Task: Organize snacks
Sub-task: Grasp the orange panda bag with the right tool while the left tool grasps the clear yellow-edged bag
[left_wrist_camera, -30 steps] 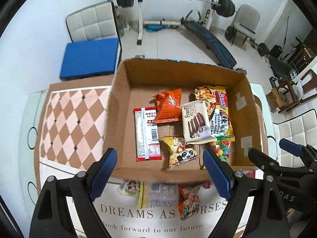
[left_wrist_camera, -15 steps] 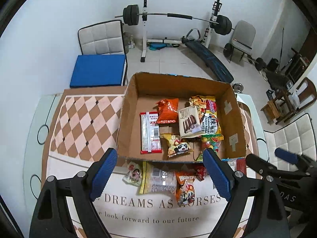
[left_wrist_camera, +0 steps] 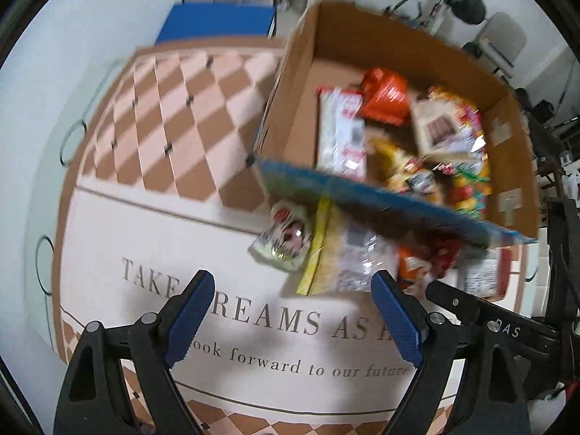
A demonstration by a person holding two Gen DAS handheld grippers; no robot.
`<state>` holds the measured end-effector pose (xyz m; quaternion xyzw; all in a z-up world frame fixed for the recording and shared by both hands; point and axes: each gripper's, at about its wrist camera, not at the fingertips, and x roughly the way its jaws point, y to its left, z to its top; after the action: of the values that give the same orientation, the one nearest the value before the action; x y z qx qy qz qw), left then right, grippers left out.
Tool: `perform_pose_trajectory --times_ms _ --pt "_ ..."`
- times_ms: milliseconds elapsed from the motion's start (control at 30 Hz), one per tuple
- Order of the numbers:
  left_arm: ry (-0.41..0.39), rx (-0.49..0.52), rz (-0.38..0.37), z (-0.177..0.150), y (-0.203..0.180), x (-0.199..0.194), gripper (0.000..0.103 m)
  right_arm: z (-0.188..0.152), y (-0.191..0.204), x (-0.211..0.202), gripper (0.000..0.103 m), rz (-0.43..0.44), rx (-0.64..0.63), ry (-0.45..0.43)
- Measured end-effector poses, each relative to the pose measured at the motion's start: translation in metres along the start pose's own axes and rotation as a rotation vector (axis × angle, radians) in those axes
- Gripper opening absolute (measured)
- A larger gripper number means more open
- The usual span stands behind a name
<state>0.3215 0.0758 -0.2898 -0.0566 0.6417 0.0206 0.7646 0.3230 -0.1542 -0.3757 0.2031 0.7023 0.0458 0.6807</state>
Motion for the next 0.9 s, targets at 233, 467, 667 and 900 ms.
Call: perform_pose_trajectory --times_ms 233,467,667,900 --pt "0.087 -0.050 -0.072 0.007 0.010 0.036 0.088 -0.002 0.008 0.048 0.061 -0.031 -0.043 0.076" --pt "0.106 0.078 -0.135 0.018 -0.011 0.052 0.088 -0.020 -0.007 0.037 0.060 -0.114 -0.075 0.104" --pt "0.168 0.249 -0.292 0.006 -0.051 0.074 0.088 -0.028 -0.027 0.025 0.059 -0.113 -0.043 0.097" --pt "0.270 0.485 -0.317 -0.055 -0.105 0.062 0.088 -0.036 -0.044 0.007 0.059 -0.133 -0.061 0.107"
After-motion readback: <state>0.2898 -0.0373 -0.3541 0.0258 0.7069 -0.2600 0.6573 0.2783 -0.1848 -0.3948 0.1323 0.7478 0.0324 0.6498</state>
